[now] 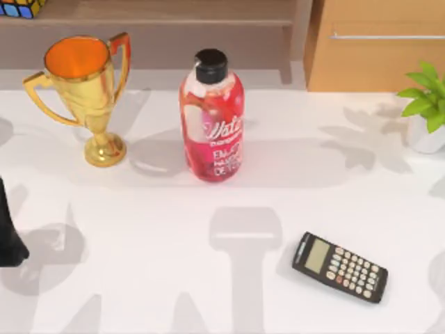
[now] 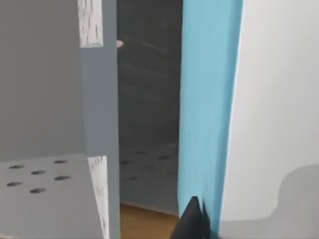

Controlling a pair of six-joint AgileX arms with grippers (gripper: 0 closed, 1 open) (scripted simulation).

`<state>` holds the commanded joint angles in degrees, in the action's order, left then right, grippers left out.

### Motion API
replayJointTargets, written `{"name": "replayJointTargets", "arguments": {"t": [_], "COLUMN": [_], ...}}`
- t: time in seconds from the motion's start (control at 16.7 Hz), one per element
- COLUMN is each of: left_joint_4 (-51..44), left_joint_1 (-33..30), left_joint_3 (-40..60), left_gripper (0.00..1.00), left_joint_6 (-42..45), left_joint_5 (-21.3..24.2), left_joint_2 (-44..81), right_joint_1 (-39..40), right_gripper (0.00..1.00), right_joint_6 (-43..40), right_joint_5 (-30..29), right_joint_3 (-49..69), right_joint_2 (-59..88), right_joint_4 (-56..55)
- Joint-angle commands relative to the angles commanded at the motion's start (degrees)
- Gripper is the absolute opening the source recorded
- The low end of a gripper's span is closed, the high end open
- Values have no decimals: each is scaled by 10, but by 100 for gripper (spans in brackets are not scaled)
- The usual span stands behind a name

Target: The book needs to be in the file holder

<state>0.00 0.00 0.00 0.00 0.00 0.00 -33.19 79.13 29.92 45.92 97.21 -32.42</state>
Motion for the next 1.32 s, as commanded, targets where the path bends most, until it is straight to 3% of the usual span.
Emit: {"name": "replayJointTargets", "arguments": {"t": [0.42, 1.32], "left_joint_4": [0, 0], "left_joint_1": [0, 0], "left_joint_3": [0, 0], "left_gripper": [100, 100], "left_joint_6": [0, 0], "left_joint_5": [0, 0], "left_joint_2": [0, 0], "right_joint_1": [2, 28], "right_gripper": [0, 0], "right_joint_6": [17, 27], "right_joint_5": [58, 33], "right_joint_3": [95, 154], "right_joint_2": [125, 175], "right_joint_4": [-33, -29]}}
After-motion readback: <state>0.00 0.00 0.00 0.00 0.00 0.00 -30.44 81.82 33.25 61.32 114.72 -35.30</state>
